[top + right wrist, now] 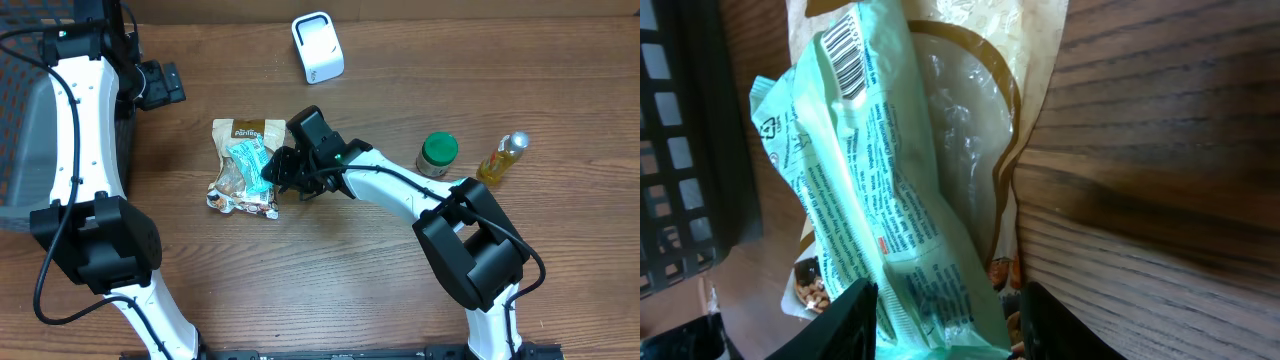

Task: Scan the item barcode
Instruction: 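Lower the right gripper onto the mint-green bar on the PanTree bag, then drag the mint-green bar right off the bag onto the table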

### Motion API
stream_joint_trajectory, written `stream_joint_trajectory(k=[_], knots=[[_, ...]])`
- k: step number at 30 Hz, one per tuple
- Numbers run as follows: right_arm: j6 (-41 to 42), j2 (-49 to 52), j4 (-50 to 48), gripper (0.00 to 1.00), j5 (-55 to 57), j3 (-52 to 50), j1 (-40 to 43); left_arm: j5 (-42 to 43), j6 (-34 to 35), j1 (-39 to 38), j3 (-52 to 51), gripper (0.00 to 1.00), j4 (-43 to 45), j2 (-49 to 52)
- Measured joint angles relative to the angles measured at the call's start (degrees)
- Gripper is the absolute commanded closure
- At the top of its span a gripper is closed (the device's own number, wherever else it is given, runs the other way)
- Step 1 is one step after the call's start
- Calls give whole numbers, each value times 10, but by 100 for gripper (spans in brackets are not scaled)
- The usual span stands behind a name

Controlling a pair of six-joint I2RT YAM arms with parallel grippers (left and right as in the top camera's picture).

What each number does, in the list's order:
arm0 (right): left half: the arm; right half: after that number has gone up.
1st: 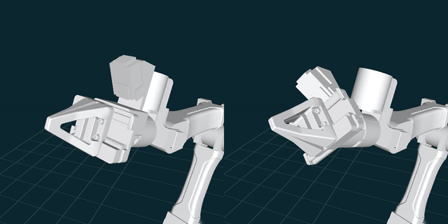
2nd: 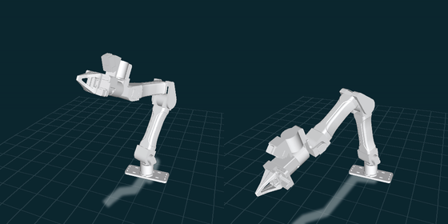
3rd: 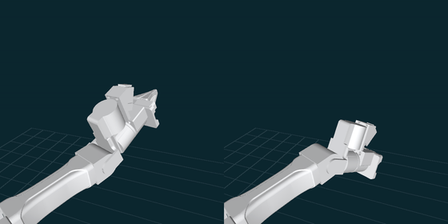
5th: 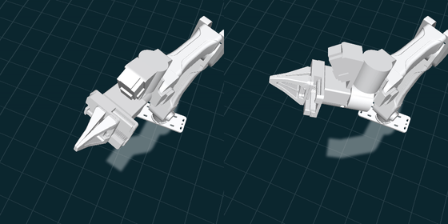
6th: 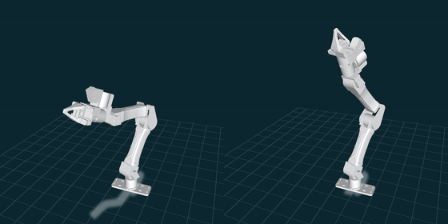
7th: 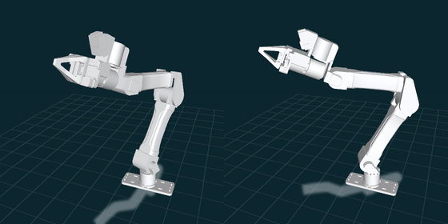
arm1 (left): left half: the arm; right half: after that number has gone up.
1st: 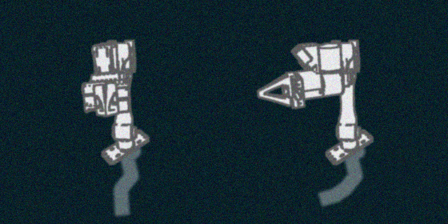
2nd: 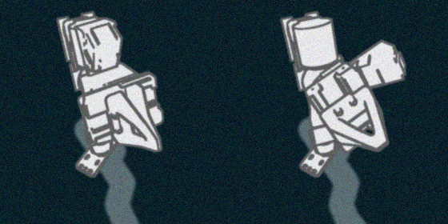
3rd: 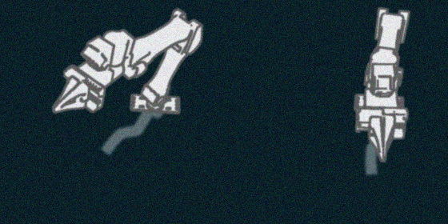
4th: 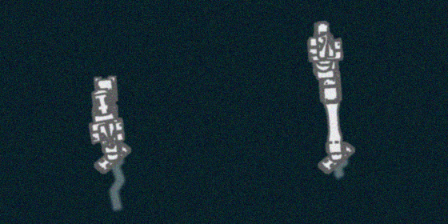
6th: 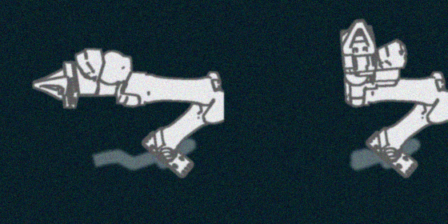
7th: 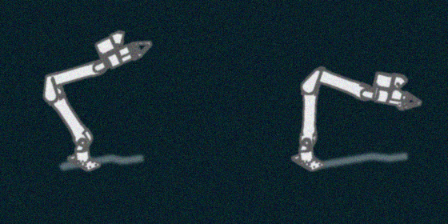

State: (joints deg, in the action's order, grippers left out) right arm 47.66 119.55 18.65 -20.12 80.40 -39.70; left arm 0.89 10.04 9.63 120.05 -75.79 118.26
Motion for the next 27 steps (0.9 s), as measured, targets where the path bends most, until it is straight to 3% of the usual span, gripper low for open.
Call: stream_joint_trajectory(k=[5,10,14,22,27], knots=[[11,0,-11,60,23,-1,-14,0,0,0,0,1,0,0],[26,0,-14,69,63,-1,-33,0,0,0,0,1,0,0],[28,0,-24,96,91,-1,-43,0,0,0,0,0,0,0],[-14,-2,-20,96,98,-1,-44,0,0,0,0,0,0,0],[-87,-49,49,96,99,-3,-26,0,0,0,0,0,0,0]])
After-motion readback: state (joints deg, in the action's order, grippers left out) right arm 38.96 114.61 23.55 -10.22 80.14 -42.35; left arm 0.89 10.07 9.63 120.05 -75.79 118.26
